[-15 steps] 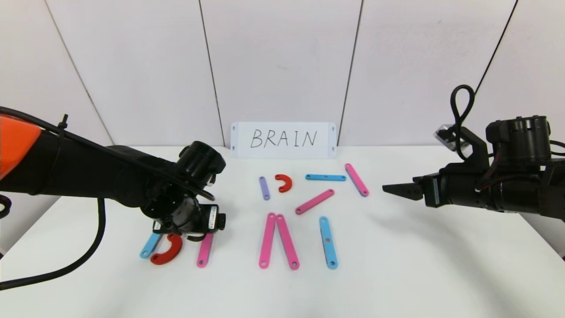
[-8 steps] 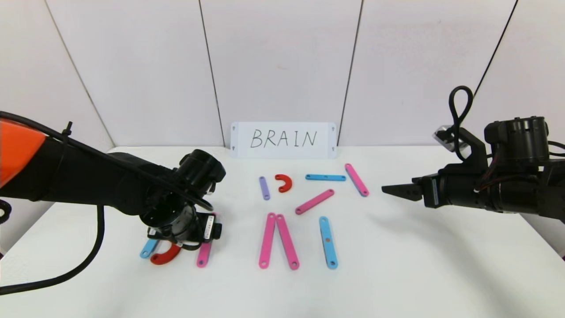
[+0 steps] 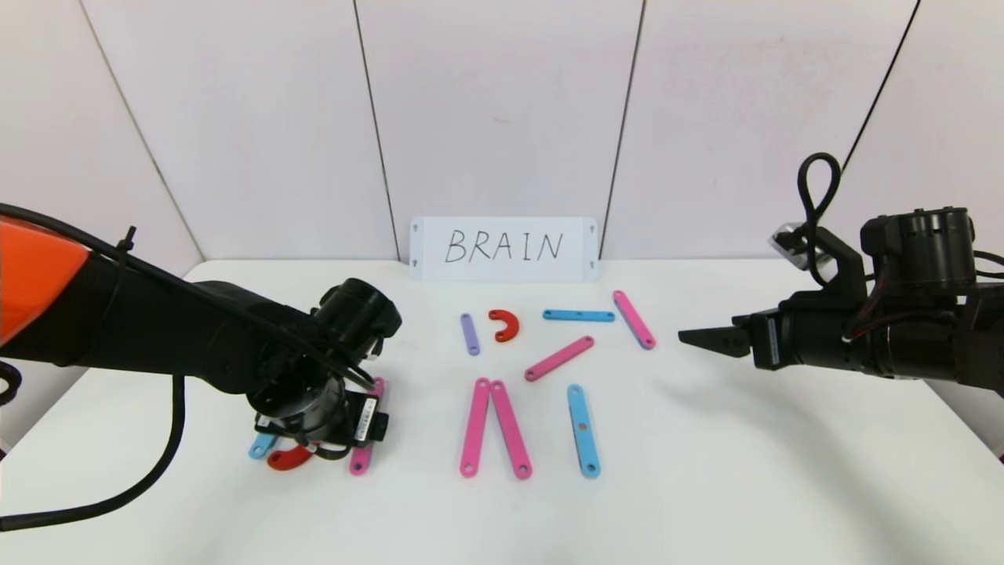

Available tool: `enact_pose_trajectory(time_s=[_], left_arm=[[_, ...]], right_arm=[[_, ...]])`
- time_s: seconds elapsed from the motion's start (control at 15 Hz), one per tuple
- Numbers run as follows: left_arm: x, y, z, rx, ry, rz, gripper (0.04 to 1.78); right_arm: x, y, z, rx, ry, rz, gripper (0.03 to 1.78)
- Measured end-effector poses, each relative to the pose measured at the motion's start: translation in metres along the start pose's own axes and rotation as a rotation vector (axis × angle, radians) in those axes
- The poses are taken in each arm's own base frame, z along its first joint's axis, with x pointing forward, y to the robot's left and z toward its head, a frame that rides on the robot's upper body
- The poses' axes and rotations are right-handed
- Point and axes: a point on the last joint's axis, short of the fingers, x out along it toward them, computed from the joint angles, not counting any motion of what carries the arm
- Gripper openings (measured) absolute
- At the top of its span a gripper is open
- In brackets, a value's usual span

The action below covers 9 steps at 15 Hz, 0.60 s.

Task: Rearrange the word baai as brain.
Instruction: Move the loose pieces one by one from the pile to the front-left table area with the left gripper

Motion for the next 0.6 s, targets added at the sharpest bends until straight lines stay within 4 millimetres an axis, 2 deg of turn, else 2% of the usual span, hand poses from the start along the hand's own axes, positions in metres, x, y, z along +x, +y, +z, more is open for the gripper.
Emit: enact_pose_trajectory(time_s=[0.6], left_arm=[[-0.003, 0.0028, -0.001, -0.004, -0.005, 0.003, 1.75]], right_arm=[[0.0001, -0.0001, -0.0002, 0.001, 0.001, -0.001, 1.73]])
